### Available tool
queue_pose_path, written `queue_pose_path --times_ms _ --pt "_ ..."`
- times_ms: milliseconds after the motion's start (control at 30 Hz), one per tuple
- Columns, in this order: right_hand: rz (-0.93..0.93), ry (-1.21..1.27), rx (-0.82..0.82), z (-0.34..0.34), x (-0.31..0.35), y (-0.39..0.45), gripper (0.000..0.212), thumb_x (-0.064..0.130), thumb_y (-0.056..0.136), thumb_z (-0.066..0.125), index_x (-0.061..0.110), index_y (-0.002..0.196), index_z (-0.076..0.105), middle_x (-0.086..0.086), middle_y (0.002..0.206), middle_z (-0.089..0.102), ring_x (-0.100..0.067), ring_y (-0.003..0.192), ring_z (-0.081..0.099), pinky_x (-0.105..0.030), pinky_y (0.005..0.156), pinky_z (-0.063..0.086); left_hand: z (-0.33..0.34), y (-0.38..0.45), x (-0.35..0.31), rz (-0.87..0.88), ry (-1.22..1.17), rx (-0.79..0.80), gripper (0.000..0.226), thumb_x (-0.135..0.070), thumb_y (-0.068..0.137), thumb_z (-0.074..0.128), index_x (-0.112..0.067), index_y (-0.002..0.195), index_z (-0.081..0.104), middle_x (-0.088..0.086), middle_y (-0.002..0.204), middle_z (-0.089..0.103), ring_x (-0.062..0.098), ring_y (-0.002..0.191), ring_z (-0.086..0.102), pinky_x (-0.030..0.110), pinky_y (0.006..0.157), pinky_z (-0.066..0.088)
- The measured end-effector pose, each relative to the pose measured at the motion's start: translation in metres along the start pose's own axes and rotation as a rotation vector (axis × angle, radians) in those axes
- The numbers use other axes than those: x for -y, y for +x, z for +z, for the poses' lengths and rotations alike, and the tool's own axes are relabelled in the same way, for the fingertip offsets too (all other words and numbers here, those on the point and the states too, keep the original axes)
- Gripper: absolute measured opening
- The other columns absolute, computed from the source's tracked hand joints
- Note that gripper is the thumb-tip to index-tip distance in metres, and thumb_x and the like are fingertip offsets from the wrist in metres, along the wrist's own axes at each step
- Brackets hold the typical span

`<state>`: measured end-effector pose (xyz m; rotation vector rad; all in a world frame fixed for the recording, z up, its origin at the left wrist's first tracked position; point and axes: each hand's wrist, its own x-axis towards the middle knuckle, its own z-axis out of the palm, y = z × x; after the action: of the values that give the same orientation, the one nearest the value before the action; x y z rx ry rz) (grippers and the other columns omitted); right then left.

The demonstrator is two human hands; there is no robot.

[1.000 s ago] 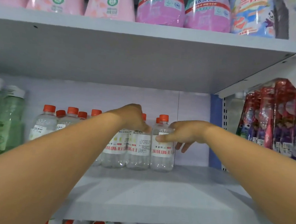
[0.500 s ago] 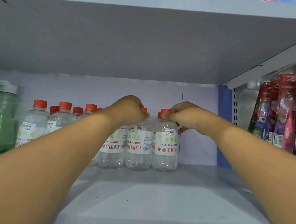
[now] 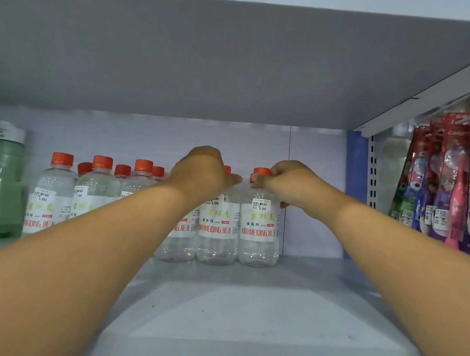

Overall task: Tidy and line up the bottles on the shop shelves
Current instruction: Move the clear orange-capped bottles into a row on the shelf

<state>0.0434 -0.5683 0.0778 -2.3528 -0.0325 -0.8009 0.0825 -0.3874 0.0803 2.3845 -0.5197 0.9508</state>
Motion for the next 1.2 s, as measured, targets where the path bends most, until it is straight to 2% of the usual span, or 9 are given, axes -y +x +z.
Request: queue_pose_path --times_ms 167,300,467,533,600,767,900,1100,1200 --pt "0.000 0.098 0.004 0.003 -0.005 0.001 0.032 0.049 0.092 0.068 0.017 0.093 0.069 -0.001 0.081 0.074 -0.013 0.069 0.072 -0.022 0.051 0.052 -0.002 -0.005 0.010 0.073 -0.077 0.013 0.032 -0.041 0.095 0.068 -0.011 0.104 0.071 0.005 0.100 0.069 0.024 0.093 0.065 0.030 0.073 0.050" --pt "0.012 0.121 -0.009 0.005 -0.006 0.003 0.032 0.048 0.091 0.070 0.016 0.094 0.070 -0.001 0.084 0.076 -0.014 0.072 0.073 -0.024 0.052 0.054 -0.005 0.000 0.007 0.046 -0.083 0.023 0.035 -0.045 0.091 0.074 -0.014 0.106 0.073 -0.001 0.094 0.067 0.012 0.078 0.059 0.022 0.059 0.040" --pt "-0.003 0.121 -0.028 0.007 -0.008 0.000 0.035 0.050 0.092 0.068 0.015 0.099 0.069 -0.002 0.088 0.076 -0.014 0.075 0.072 -0.025 0.054 0.053 -0.012 -0.006 0.009 0.090 -0.236 -0.044 0.047 -0.043 0.090 0.078 -0.014 0.126 0.068 -0.003 0.112 0.068 0.015 0.094 0.064 0.021 0.076 0.047" --pt "-0.015 0.125 -0.031 0.007 -0.011 -0.002 0.039 0.052 0.093 0.066 0.015 0.102 0.069 -0.002 0.091 0.076 -0.015 0.079 0.072 -0.026 0.058 0.054 -0.032 -0.007 0.020 0.096 -0.417 -0.171 0.037 -0.037 0.090 0.079 -0.018 0.120 0.071 -0.008 0.101 0.070 0.006 0.080 0.066 0.011 0.061 0.048" --pt "-0.020 0.134 -0.031 0.007 -0.012 -0.003 0.041 0.054 0.093 0.064 0.014 0.105 0.069 -0.003 0.095 0.076 -0.017 0.084 0.072 -0.030 0.067 0.058 -0.054 -0.006 0.039 0.034 -0.437 -0.235 0.030 -0.039 0.088 0.081 -0.021 0.111 0.073 -0.011 0.094 0.069 0.002 0.080 0.065 0.013 0.053 0.046" --pt "-0.016 0.127 -0.037 0.008 -0.011 -0.005 0.043 0.052 0.094 0.065 0.012 0.109 0.069 -0.004 0.097 0.075 -0.017 0.084 0.071 -0.029 0.064 0.056 -0.052 -0.007 0.068 -0.083 -0.123 0.068 0.045 -0.053 0.083 0.081 -0.027 0.118 0.068 -0.007 0.111 0.067 0.010 0.092 0.060 0.016 0.064 0.038" --pt "-0.029 0.128 -0.028 0.007 -0.011 -0.007 0.044 0.050 0.094 0.065 0.010 0.111 0.068 -0.005 0.097 0.076 -0.017 0.083 0.072 -0.028 0.061 0.054 -0.049 -0.005 0.064 -0.050 -0.024 0.075 0.043 -0.050 0.086 0.077 -0.024 0.119 0.071 -0.007 0.107 0.064 0.017 0.095 0.056 0.027 0.079 0.040" --pt "-0.020 0.132 -0.023 0.010 -0.013 -0.004 0.042 0.050 0.095 0.064 0.011 0.110 0.068 -0.006 0.099 0.075 -0.017 0.083 0.071 -0.027 0.060 0.054 -0.047 -0.001 0.066 -0.076 -0.019 0.105 0.044 -0.050 0.087 0.076 -0.025 0.123 0.069 -0.006 0.111 0.064 0.018 0.098 0.057 0.029 0.082 0.040" --pt "-0.007 0.097 -0.021 0.011 -0.013 -0.003 0.038 0.051 0.094 0.064 0.015 0.105 0.068 -0.005 0.099 0.075 -0.017 0.085 0.070 -0.029 0.063 0.055 -0.044 -0.002 0.069 -0.085 -0.060 0.097 0.051 -0.048 0.087 0.078 -0.024 0.130 0.065 -0.003 0.124 0.063 0.018 0.103 0.055 0.030 0.084 0.041"
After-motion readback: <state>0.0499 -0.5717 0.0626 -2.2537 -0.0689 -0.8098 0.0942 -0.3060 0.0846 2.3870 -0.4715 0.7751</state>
